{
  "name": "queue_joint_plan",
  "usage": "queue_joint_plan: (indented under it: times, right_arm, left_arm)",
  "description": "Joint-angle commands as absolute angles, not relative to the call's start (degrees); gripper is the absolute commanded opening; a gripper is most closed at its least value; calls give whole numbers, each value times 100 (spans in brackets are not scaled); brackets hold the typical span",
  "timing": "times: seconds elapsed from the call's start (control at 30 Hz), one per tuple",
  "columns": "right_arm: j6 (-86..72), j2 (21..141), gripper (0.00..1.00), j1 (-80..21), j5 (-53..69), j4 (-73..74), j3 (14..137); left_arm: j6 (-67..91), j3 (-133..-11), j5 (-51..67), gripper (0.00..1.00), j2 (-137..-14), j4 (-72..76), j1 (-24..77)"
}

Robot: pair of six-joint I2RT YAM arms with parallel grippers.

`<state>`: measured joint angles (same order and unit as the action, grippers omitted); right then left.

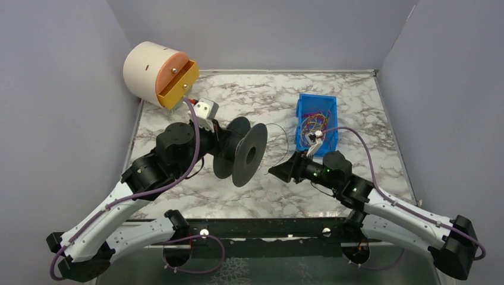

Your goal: Wrap the cables

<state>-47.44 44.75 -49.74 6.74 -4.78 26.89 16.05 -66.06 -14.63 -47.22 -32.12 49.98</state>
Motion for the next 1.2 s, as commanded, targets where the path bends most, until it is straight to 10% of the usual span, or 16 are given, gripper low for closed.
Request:
queue_joint_plan:
  times: [0.0,0.57,0.8,1.17]
  right_arm:
    - [-5012,4660,59,-4930,758,-1437,2497]
    - [-4886,5269,40,-4939,479,-2700,2241]
    - [-4801,5334,2,-4939,430,-2847,2161]
    - [-4639,4752,1,-4939,-972,-1290,1894]
  left_arm:
    - [1783,-6658,-1459,0,-4654,-2579,4994]
    - [1936,-6526,-1441,0,-4753,-2391,4994]
    - [2102,-6492,-1534,0,-4757,-2325,5000]
    - [2184,-6678,-1281,0,-4630,-2260,4998]
